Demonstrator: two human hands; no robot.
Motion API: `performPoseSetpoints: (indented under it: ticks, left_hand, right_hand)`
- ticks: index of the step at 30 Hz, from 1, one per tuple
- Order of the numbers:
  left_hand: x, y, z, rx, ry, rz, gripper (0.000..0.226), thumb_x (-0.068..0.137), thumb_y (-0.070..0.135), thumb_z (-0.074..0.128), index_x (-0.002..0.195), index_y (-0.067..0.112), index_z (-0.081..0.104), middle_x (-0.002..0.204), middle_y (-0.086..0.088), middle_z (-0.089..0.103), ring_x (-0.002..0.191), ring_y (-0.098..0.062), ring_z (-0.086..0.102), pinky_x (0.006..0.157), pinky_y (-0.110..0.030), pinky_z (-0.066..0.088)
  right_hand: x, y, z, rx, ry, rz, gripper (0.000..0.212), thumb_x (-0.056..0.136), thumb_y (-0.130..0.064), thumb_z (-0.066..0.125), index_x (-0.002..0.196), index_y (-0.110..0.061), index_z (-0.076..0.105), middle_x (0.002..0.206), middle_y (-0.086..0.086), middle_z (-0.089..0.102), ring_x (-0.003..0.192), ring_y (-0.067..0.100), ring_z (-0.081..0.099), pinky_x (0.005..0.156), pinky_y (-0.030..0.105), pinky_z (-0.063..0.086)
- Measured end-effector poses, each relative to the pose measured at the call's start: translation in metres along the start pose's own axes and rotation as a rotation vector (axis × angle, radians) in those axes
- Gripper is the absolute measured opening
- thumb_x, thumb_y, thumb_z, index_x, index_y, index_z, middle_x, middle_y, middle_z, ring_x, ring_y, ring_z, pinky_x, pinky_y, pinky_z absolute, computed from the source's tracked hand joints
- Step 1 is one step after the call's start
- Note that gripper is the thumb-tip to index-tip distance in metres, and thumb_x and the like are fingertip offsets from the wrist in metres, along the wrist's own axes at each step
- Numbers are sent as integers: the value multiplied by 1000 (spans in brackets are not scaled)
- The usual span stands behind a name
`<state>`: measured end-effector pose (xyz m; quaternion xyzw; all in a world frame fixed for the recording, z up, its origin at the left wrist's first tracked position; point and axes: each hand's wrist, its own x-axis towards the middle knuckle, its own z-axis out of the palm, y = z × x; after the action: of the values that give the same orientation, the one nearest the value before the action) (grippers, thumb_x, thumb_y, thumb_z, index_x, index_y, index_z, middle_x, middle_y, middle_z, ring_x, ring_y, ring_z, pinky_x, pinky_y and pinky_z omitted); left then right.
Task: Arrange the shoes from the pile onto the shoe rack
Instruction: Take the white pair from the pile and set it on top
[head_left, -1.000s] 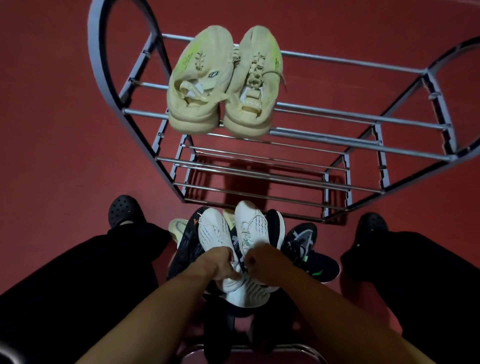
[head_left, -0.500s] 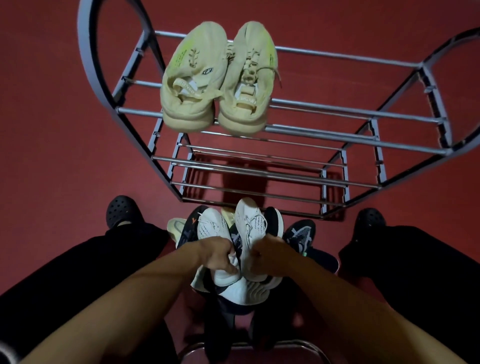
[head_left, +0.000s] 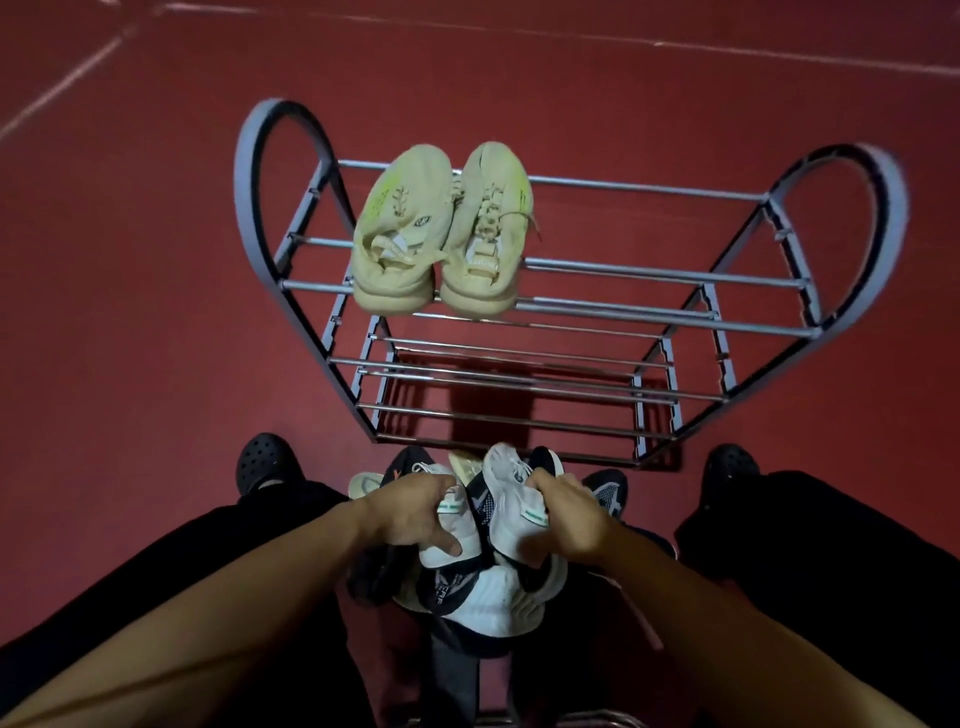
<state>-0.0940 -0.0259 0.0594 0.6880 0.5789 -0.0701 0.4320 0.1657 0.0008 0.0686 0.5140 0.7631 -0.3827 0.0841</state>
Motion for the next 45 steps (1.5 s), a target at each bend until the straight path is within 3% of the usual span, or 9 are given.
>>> performPoseSetpoints:
  ticks: [11, 17, 21, 24, 28, 31, 37, 42, 45]
  left_hand:
    - [-70, 79, -53, 116, 25, 183, 46, 70, 45, 86, 96, 22, 56, 84, 9, 61, 80, -14, 60, 66, -29, 46]
    - [-118, 128, -84, -44, 148, 218, 48, 78, 70, 63, 90, 24, 61, 84, 4, 67, 73, -10, 61, 74, -38, 54]
    - [-141, 157, -97, -112, 208, 260, 49, 92, 65, 42, 93, 21, 65, 92, 1, 67, 85, -20, 62, 86, -44, 51]
    - [-157, 182, -106, -151, 257, 268, 47, 97, 55, 42, 113, 20, 68, 110, -1, 69, 95, -14, 62, 83, -35, 50]
    - [-173, 212, -124, -43, 279, 356, 33, 88, 52, 56, 100, 22, 66, 92, -12, 68, 73, -15, 56, 69, -36, 46]
    - [-189, 233, -143, 47, 326, 375, 33, 83, 53, 67, 97, 24, 63, 96, -1, 69, 87, -20, 64, 79, -40, 52]
    - [-217, 280, -198, 137, 348, 378, 43, 72, 51, 84, 99, 26, 61, 96, 4, 69, 89, -15, 67, 81, -37, 54]
    - [-232, 321, -247, 216, 426, 381, 53, 65, 51, 89, 101, 25, 60, 95, 5, 70, 87, -15, 67, 78, -35, 54]
    - [-218, 337, -259, 271, 538, 402, 53, 62, 51, 90, 95, 24, 59, 88, 5, 68, 78, -16, 64, 66, -32, 50]
  right_hand:
    - [-75, -49, -64, 300, 81, -97, 42, 70, -49, 79, 94, -32, 48, 94, -5, 62, 70, 7, 55, 62, 28, 45]
    - [-118, -77, -104, 358, 219, -132, 42, 87, -68, 51, 93, -27, 58, 93, -6, 64, 84, 12, 58, 77, 33, 46]
    - [-145, -100, -129, 594, 166, -147, 53, 92, -70, 38, 130, -37, 56, 132, -15, 55, 119, 8, 52, 101, 35, 41]
    - [-156, -112, -144, 535, 115, -127, 76, 78, -89, 34, 123, -36, 66, 137, -9, 58, 123, 11, 55, 108, 42, 39]
    - [-187, -128, -175, 370, 139, -223, 53, 81, -73, 56, 106, -29, 74, 116, -10, 70, 110, 8, 62, 106, 40, 44]
    - [-210, -136, -206, 206, 151, -296, 42, 74, -58, 76, 105, -31, 71, 115, -15, 66, 111, 4, 59, 104, 35, 44]
    - [-238, -148, -271, 52, 248, -360, 54, 64, -42, 89, 111, -38, 64, 118, -17, 63, 111, 2, 59, 101, 29, 48]
    - [-258, -160, -327, -7, 353, -409, 68, 63, -37, 91, 123, -35, 60, 106, -20, 63, 89, -5, 62, 72, 12, 48]
    - [-248, -151, -345, -11, 439, -403, 67, 61, -35, 91, 120, -39, 58, 103, -11, 67, 80, -1, 65, 68, 26, 55]
